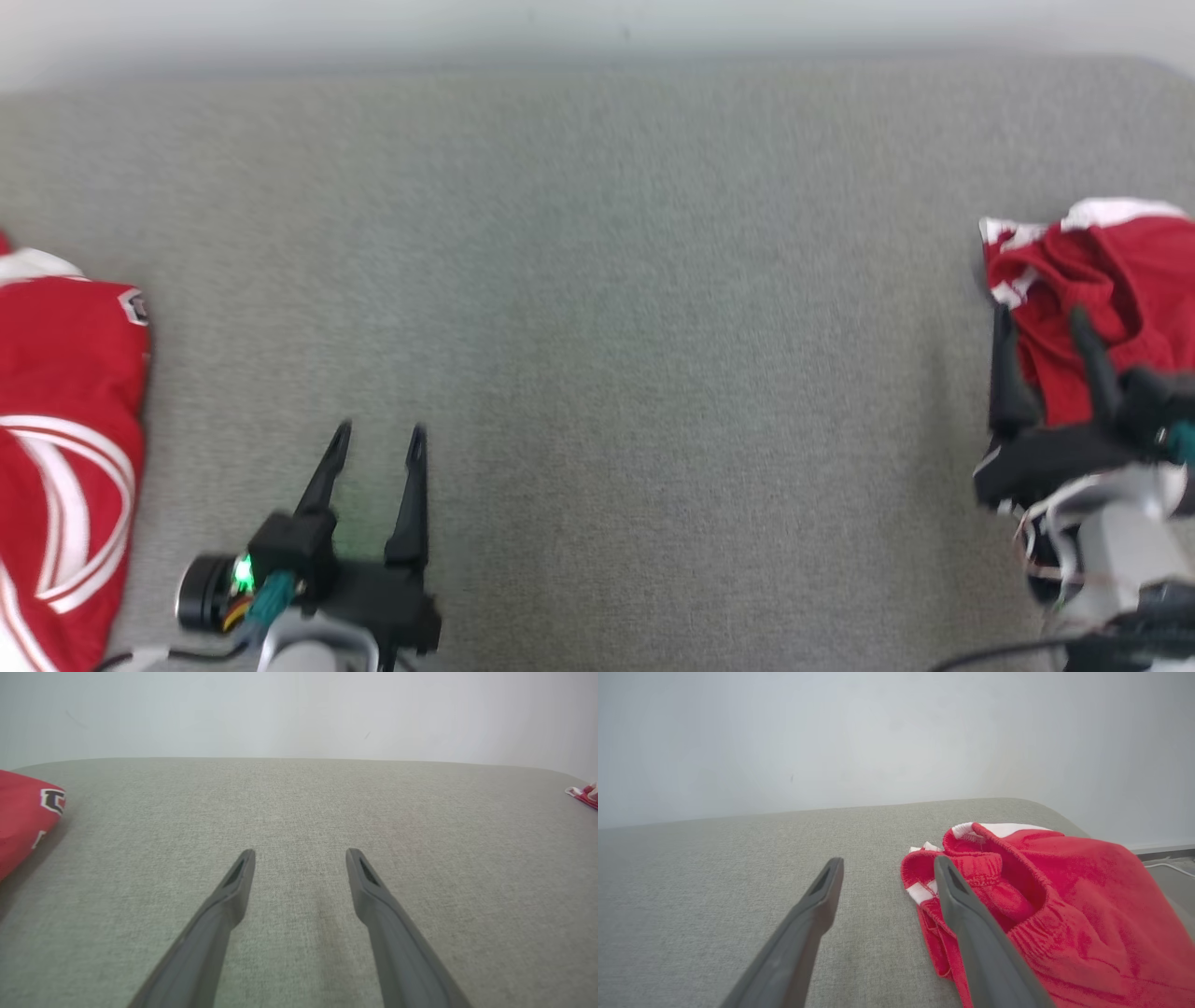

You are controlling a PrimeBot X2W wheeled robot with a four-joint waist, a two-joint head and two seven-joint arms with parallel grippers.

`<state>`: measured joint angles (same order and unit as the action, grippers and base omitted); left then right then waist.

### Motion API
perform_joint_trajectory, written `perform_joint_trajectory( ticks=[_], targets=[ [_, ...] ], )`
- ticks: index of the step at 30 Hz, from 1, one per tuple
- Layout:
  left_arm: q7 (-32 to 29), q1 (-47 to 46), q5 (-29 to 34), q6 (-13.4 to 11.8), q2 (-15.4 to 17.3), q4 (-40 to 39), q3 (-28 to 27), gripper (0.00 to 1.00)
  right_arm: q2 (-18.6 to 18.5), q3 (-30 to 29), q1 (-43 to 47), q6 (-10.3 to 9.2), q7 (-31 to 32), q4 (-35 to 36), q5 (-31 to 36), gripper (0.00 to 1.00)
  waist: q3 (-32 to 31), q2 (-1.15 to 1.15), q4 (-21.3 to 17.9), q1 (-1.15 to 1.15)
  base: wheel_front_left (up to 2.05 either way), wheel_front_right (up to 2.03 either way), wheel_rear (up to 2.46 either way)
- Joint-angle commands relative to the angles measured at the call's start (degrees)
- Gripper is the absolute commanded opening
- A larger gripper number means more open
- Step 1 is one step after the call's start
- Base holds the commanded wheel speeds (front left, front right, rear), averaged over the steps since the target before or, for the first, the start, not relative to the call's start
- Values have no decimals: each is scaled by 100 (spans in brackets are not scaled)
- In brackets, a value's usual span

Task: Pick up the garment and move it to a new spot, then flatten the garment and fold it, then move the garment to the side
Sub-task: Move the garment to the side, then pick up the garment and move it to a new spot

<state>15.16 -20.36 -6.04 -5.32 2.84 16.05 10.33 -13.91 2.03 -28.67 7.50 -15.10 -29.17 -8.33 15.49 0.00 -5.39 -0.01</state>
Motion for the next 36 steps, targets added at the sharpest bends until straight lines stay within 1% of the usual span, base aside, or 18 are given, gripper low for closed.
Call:
perform_joint_trajectory(
  ticks=[1, 5, 9, 12, 17, 22, 26, 30, 34, 36],
  targets=[
    [0, 224, 12, -21, 10, -3, -58, 100, 61, 22, 259, -2, -5, 104, -90, 100, -489, 0, 249, 1, 0, 0, 0],
    [3, 566, 41, -2, 12, 20, -228, 100, 207, 180, 778, -2, -6, 318, -169, 100, -809, 0, 384, 1, 0, 0, 0],
    [3, 887, 76, -3, 13, 67, -413, 100, 300, 406, 1191, -2, -5, 367, -144, 100, -1127, 0, 473, 1, 0, 0, 0],
    [3, 1139, 136, -1, 9, 115, -509, 100, 388, 465, 1515, -2, -6, 435, -212, 100, -1376, 0, 557, 1, 0, 0, 0],
    [3, 1431, 149, -12, 11, 88, -699, 100, 482, 563, 1865, -2, -5, 555, -123, 100, -1542, 0, 631, 1, 0, 0, 0],
    [3, 1606, 118, -80, 9, 50, -817, 100, 578, 621, 2032, -2, -5, 540, -143, 100, -1600, 0, 658, 1, 0, 0, 0],
    [3, 1629, 91, -70, 11, 71, -870, 100, 600, 641, 2110, -2, -6, 523, -144, 100, -1593, 0, 683, 1, 0, 0, 0],
    [3, 1597, 69, -118, 12, 103, -933, 100, 601, 655, 2112, -2, -5, 519, -137, 100, -1556, 0, 714, 1, 0, 0, 0],
    [3, 1424, -50, -228, 13, 178, -1207, 100, 565, 699, 2020, -2, -5, 531, -169, 100, -1445, 0, 791, 1, 0, 0, 0],
    [3, 1315, -24, -236, 8, 222, -1367, 100, 569, 687, 1950, -2, -6, 524, -227, 100, -1336, 0, 843, 1, 0, 0, 0]
  ],
)
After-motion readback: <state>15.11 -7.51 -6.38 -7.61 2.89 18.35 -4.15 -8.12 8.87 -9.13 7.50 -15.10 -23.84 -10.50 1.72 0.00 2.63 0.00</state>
